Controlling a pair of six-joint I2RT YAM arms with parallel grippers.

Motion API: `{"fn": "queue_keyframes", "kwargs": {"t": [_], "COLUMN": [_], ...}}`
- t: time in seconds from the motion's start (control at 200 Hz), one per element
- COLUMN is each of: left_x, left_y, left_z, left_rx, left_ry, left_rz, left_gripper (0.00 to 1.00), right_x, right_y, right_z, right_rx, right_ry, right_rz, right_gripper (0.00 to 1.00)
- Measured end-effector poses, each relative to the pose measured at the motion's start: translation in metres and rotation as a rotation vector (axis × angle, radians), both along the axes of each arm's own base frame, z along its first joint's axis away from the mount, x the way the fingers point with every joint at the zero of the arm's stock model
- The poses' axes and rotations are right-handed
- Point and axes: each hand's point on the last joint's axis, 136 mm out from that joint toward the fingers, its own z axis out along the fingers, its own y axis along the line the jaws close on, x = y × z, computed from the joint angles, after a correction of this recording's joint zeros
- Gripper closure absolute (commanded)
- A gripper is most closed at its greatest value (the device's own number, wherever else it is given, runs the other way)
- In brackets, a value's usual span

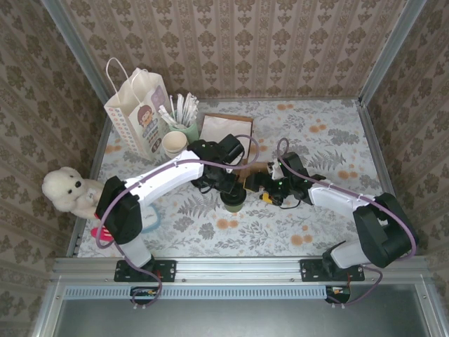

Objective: Pack the takeout coffee

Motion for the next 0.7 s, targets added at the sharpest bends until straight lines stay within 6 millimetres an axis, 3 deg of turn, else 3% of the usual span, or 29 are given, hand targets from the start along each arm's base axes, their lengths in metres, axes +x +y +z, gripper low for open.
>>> {"fn": "queue_keyframes", "kwargs": {"t": [0.7], "left_x": [-0.001], "left_y": [0.000], "left_z": [0.002], "left_rx": [0.021], "left_ry": [0.028], "left_rz": [0.051], "left_gripper": [1.00], "right_x": [0.001], "right_y": [-0.004], "right_z": [0.019], "right_rx": [-0.068], "right_ry": [-0.092], "right_rz": [0.023], "right_gripper": [0.00]}}
